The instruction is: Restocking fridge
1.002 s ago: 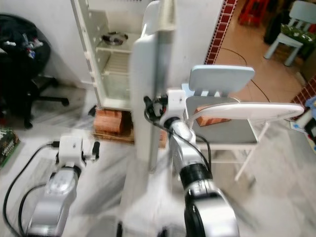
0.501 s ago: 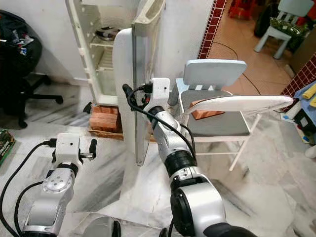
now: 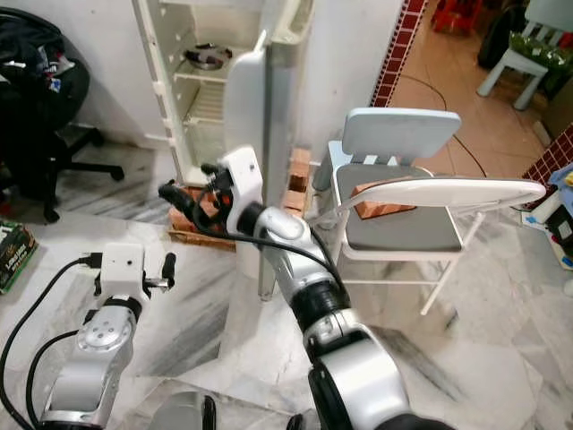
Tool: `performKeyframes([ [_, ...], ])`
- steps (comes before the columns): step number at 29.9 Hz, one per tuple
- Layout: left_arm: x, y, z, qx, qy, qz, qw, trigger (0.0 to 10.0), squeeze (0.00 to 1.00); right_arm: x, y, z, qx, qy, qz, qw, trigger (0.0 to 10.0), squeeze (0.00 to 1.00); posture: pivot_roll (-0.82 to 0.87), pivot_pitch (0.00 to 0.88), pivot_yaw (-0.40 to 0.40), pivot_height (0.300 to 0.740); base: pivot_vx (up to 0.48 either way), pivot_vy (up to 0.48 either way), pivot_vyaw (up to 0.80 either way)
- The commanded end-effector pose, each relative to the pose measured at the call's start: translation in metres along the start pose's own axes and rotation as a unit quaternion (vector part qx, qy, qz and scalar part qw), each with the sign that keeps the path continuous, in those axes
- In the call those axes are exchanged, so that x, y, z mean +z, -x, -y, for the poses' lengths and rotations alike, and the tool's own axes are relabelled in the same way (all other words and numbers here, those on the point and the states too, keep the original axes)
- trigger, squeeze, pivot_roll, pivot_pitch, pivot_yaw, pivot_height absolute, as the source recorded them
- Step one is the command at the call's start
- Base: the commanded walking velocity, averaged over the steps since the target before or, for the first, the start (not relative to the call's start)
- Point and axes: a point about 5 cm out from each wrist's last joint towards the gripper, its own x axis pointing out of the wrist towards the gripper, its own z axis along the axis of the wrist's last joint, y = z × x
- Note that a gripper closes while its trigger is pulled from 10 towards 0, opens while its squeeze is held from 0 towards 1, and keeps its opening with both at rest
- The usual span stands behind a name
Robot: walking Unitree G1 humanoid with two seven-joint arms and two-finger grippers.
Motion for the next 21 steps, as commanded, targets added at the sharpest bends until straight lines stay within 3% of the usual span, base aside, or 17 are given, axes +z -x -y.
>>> performKeyframes([
  [1, 0.001, 0.002, -0.001, -0.004, 0.004, 0.003, 1.0, 10.0, 0.0, -0.009, 0.0, -0.01, 0.028, -0.016, -0.012, 0.999, 10.0, 0.0, 0.18, 0.041, -0.071, 0.74, 0.0, 0.0, 0.0],
  [5, 0.001, 0.002, 0.0, -0.006, 0.001, 0.004, 1.0, 10.0, 0.0, -0.039, 0.059, 0.044, -0.049, 0.061, -0.179, 0.981, 10.0, 0.0, 0.17, 0.041, -0.07, 0.74, 0.0, 0.0, 0.0],
  [6, 0.001, 0.002, 0.0, -0.008, 0.001, 0.004, 1.0, 10.0, 0.0, -0.043, 0.083, 0.066, -0.119, 0.059, -0.22, 0.966, 10.0, 0.0, 0.16, 0.041, -0.07, 0.74, 0.0, 0.0, 0.0],
  [8, 0.001, 0.002, 0.0, -0.008, 0.001, 0.004, 1.0, 10.0, 0.0, -0.043, 0.091, 0.072, -0.138, 0.056, -0.232, 0.961, 10.0, 0.0, 0.16, 0.041, -0.07, 0.74, 0.0, 0.0, 0.0],
  [10, 0.001, 0.0, 0.001, -0.01, 0.0, 0.003, 1.0, 10.0, 0.0, -0.039, 0.118, 0.096, -0.24, 0.067, -0.241, 0.938, 10.0, 0.0, 0.15, 0.04, -0.064, 0.74, 0.0, 0.0, 0.0],
  [11, 0.001, 0.0, 0.001, -0.01, 0.0, 0.003, 1.0, 10.0, 0.0, -0.039, 0.118, 0.096, -0.24, 0.067, -0.241, 0.938, 10.0, 0.0, 0.15, 0.04, -0.064, 0.74, 0.0, 0.0, 0.0],
  [12, 0.001, 0.0, 0.001, -0.011, -0.001, 0.003, 1.0, 10.0, 0.0, -0.036, 0.123, 0.102, -0.275, 0.062, -0.231, 0.931, 10.0, 1.0, 0.15, 0.039, -0.06, 0.74, 0.0, 0.0, 0.0],
  [13, 0.001, 0.0, 0.001, -0.011, -0.001, 0.003, 1.0, 10.0, 0.0, -0.036, 0.123, 0.102, -0.275, 0.062, -0.231, 0.931, 10.0, 1.0, 0.15, 0.039, -0.06, 0.74, 0.0, 0.0, 0.0],
  [16, 0.002, -0.002, 0.001, -0.015, -0.003, 0.004, 1.0, 10.0, 0.0, -0.024, 0.128, 0.112, -0.357, 0.065, -0.172, 0.916, 10.0, 1.0, 0.15, 0.037, -0.055, 0.74, 0.0, 0.0, 0.0],
  [19, 0.005, -0.003, -0.001, -0.012, -0.007, 0.011, 1.0, 10.0, 0.0, -0.01, 0.118, 0.109, -0.373, 0.069, -0.105, 0.919, 10.0, 1.0, 0.15, 0.033, -0.054, 0.74, 0.0, 0.0, 0.0],
  [21, 0.007, -0.003, -0.003, -0.009, -0.006, 0.015, 1.0, 10.0, 0.0, -0.003, 0.115, 0.108, -0.39, 0.081, -0.077, 0.914, 10.0, 1.0, 0.16, 0.032, -0.056, 0.74, 0.0, 0.0, 0.0],
])
